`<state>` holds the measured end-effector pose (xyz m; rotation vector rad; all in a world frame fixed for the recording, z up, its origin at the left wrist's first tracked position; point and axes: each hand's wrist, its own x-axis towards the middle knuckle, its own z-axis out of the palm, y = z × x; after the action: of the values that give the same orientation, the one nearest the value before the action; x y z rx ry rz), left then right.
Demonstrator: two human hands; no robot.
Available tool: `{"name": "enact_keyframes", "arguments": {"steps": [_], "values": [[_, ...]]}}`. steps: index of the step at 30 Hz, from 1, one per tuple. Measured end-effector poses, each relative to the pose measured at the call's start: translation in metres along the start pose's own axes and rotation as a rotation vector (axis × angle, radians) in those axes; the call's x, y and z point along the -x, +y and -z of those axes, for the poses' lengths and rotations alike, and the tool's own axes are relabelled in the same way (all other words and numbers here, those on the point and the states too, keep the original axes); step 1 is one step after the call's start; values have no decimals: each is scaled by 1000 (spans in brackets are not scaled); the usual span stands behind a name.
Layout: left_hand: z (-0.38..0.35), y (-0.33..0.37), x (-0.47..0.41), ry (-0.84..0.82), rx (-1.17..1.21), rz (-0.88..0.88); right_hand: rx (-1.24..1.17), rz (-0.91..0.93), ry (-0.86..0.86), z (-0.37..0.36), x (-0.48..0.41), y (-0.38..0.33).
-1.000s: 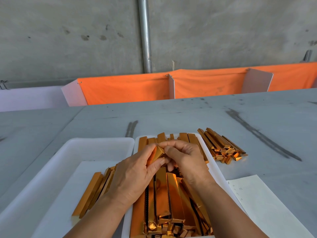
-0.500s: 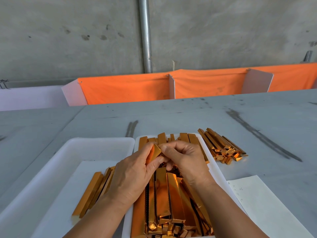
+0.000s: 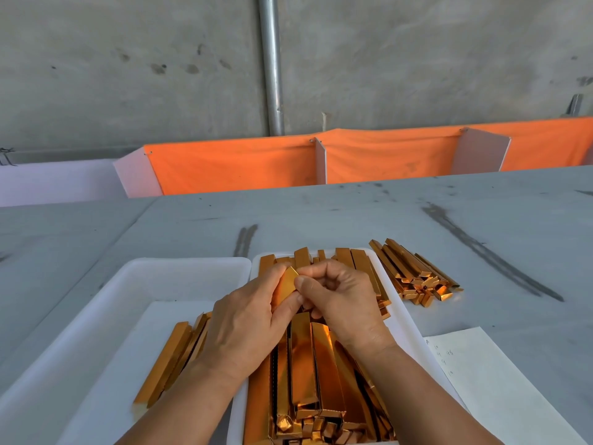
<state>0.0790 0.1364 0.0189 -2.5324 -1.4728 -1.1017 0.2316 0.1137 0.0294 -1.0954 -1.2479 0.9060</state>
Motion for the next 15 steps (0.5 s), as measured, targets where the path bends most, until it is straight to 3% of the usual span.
{"name": "enact_keyframes", "arguments": {"steps": [15], "values": [[3, 3, 1, -32, 115, -28, -1, 5, 31, 4, -1, -4]]}}
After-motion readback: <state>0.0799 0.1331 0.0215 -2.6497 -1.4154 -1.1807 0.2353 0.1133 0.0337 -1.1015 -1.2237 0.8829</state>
